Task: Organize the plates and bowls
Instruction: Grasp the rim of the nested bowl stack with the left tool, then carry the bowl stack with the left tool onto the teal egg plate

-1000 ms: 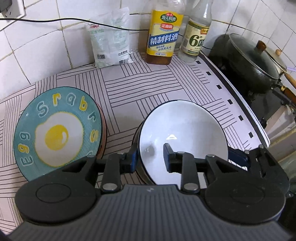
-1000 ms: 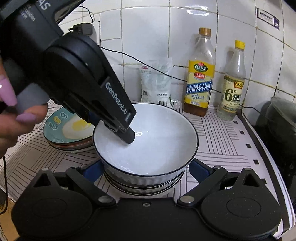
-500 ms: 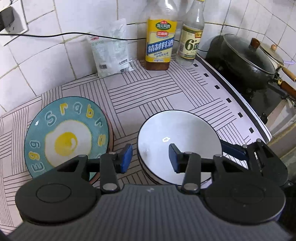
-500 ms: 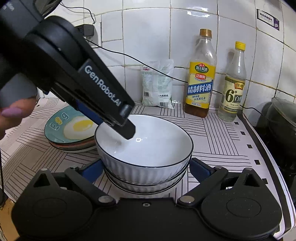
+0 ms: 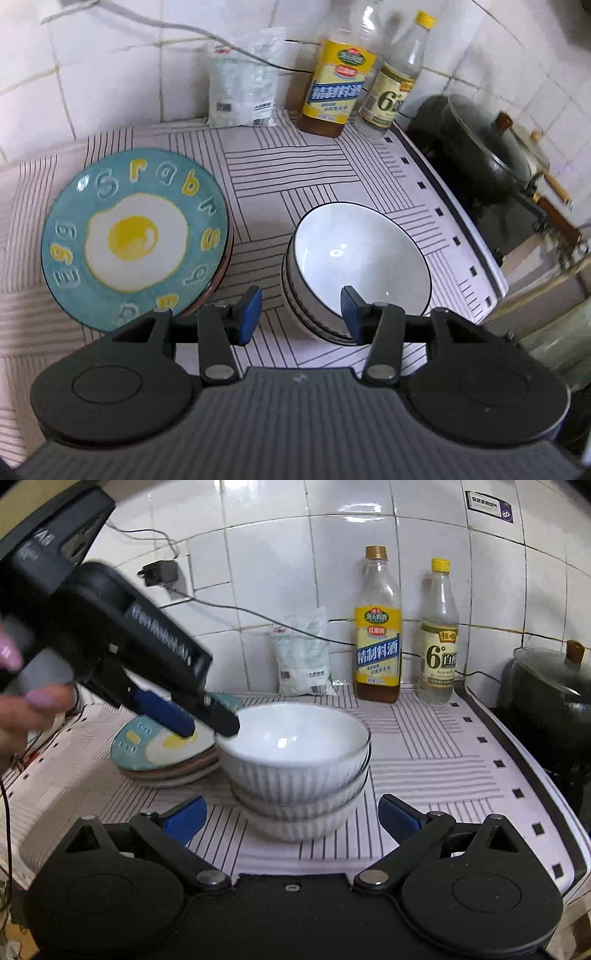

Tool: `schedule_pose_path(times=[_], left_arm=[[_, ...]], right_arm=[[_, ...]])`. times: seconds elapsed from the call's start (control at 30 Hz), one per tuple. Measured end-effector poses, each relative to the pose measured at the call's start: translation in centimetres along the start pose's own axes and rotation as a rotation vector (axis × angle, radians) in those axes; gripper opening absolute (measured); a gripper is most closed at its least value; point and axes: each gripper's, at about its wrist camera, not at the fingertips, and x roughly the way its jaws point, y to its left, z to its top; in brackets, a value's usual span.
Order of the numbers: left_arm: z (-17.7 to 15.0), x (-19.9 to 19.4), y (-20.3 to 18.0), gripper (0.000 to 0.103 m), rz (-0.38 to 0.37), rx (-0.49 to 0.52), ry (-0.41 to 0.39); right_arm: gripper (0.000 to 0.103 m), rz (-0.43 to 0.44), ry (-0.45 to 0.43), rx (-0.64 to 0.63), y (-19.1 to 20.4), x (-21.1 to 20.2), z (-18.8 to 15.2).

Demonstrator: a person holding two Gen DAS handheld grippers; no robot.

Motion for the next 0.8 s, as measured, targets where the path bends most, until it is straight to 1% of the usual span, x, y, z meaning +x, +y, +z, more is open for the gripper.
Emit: schedule_pose_path(times=[0.07, 0.17, 0.3, 0.43, 0.57, 0.7, 0.8], left_arm=[[-0.2, 0.2, 1.0, 0.047, -0.035, -0.064, -0.004], [-0.6, 0.7, 1.8, 0.047, -0.07, -0.119, -0.006], [-0.8, 0.9, 1.7, 0.047, -0.069, -0.127, -0.009], [-0.8, 1.3, 1.7, 0.049, -0.068, -0.122, -0.01], [-0.9, 2.4, 2.0, 0.049, -0.06, -0.127, -0.002], [-1.2, 3.0, 2.4, 0.049, -0.083, -0.15, -0.003], [-1.3, 3.8, 2.9, 0.05, -0.111, -0.187, 0.004]], right_arm=[[0.101, -0.021, 0.006, -0.022, 0.1, 0.2, -1.1], [0.101, -0.034, 0.003, -0.014, -0.4, 0.7, -1.8], [0.101, -0.019, 0.036, 0.029, -1.2, 1.6, -2.1], [0.101, -0.032, 0.074, -0.026, -1.0, 2.8, -2.2], [0.101, -0.027, 0.071, -0.065, -0.8, 4.0, -2.4], [0.101, 0.009, 0.08, -0.046, -1.4, 5.7, -2.5], [0.101, 0.04, 0.079, -0.024, -1.7, 6.9, -2.3]])
